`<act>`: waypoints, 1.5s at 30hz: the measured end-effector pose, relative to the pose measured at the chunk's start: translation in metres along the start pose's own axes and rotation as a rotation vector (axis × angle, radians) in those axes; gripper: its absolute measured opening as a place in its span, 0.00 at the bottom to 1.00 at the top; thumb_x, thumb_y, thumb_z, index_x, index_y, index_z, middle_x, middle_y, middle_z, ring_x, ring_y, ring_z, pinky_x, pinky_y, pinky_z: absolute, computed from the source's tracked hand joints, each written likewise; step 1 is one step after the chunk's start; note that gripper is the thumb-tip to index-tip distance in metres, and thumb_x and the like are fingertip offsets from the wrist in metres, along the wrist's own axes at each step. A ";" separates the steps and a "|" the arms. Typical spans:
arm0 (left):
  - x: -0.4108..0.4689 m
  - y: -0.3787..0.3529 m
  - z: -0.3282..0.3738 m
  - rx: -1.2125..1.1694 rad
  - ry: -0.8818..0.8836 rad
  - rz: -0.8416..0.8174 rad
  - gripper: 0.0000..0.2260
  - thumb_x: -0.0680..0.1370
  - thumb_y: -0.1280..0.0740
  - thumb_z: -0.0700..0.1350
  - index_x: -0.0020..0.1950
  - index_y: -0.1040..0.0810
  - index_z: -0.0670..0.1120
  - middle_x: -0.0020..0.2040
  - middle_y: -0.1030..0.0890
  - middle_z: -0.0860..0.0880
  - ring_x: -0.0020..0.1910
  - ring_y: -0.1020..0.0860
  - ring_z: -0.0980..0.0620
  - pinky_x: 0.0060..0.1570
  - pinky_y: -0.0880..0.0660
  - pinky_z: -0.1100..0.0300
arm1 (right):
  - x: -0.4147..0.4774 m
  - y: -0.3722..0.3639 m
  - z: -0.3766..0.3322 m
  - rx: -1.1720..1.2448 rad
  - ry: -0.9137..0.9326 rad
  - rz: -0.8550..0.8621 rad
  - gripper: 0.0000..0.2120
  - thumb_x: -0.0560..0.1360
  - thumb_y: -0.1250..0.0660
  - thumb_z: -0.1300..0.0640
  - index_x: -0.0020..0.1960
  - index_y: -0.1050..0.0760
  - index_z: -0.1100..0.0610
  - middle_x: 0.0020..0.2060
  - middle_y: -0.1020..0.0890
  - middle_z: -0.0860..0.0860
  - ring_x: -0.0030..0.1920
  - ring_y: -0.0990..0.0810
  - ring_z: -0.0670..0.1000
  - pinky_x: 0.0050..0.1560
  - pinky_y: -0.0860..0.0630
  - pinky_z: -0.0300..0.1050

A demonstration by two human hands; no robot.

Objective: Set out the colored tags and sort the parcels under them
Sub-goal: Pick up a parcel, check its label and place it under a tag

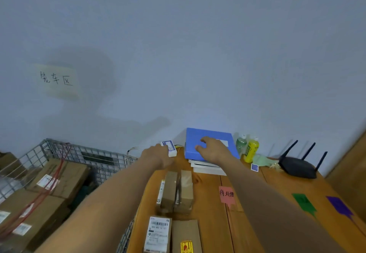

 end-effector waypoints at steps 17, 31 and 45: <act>0.044 -0.179 -0.002 -0.101 0.050 -0.251 0.31 0.78 0.35 0.61 0.78 0.37 0.52 0.77 0.34 0.43 0.70 0.27 0.39 0.65 0.26 0.42 | 0.027 -0.135 0.071 0.123 -0.147 -0.067 0.25 0.81 0.39 0.45 0.75 0.33 0.51 0.71 0.27 0.50 0.69 0.27 0.52 0.65 0.28 0.49; 0.061 -0.140 -0.021 -0.723 0.266 -0.051 0.18 0.75 0.24 0.46 0.55 0.32 0.49 0.50 0.23 0.49 0.50 0.22 0.47 0.46 0.24 0.54 | 0.029 -0.147 0.075 0.137 -0.165 -0.138 0.24 0.79 0.38 0.43 0.71 0.30 0.51 0.65 0.22 0.49 0.62 0.23 0.51 0.60 0.24 0.48; -0.011 0.102 0.002 -1.764 -0.127 0.097 0.20 0.77 0.26 0.37 0.67 0.27 0.45 0.56 0.14 0.39 0.54 0.14 0.39 0.55 0.17 0.49 | -0.005 0.070 -0.070 0.847 -0.002 -0.027 0.16 0.81 0.37 0.45 0.68 0.29 0.44 0.59 0.20 0.48 0.56 0.18 0.49 0.57 0.19 0.51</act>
Point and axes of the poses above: each hand's wrist, its own x-axis towards the middle knuckle, its own y-axis out of the back of the hand, z = x × y, the point moved 1 cm from there along x, towards the middle knuckle
